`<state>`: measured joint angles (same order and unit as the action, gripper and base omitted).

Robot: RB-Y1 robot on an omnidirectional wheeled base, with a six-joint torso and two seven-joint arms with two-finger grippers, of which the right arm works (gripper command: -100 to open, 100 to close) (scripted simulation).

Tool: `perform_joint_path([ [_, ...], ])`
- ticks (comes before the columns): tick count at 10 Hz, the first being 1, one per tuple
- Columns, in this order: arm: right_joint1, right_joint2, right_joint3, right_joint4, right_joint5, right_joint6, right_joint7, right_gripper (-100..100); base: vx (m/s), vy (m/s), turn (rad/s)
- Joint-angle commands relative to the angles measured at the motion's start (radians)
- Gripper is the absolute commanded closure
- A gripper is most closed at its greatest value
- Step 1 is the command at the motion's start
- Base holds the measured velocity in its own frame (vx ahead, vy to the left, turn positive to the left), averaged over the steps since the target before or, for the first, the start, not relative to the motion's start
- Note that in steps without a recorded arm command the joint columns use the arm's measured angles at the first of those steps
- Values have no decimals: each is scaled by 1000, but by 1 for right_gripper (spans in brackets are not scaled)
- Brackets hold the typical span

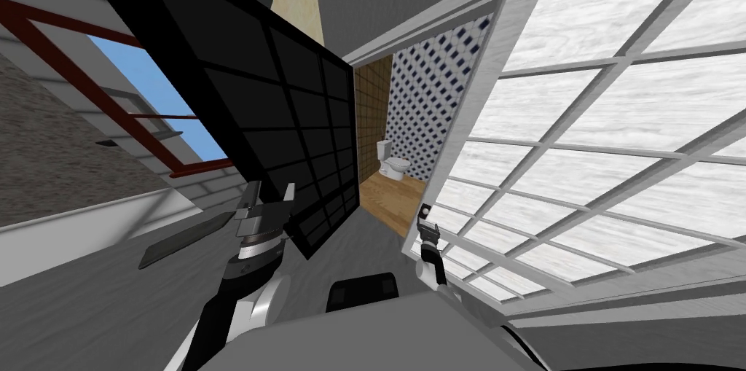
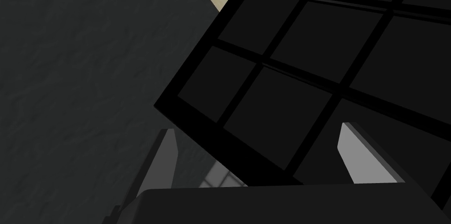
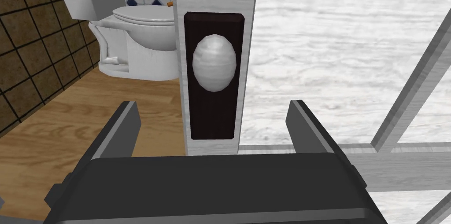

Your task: Pull the door open

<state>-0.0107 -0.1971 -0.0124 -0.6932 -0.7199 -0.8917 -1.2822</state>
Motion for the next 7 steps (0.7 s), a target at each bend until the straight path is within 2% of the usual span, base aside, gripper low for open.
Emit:
perform_joint_path([
  [1, -11, -21, 3, 33, 1, -6, -30, -100, 141, -8, 12],
  [2, -11, -21, 3, 33, 1, -6, -30, -100, 46, 8, 0],
  [3, 1, -44, 6, 38, 0, -9, -59, -100, 62, 18, 19],
  [4, 7, -56, 7, 41, 0, -10, -73, -100, 102, 14, 27],
  [6, 27, -97, 12, 51, -1, -14, -123, -100, 149, 0, 34],
  [7, 31, -105, 13, 53, -1, -15, -134, -100, 167, -22, 17],
])
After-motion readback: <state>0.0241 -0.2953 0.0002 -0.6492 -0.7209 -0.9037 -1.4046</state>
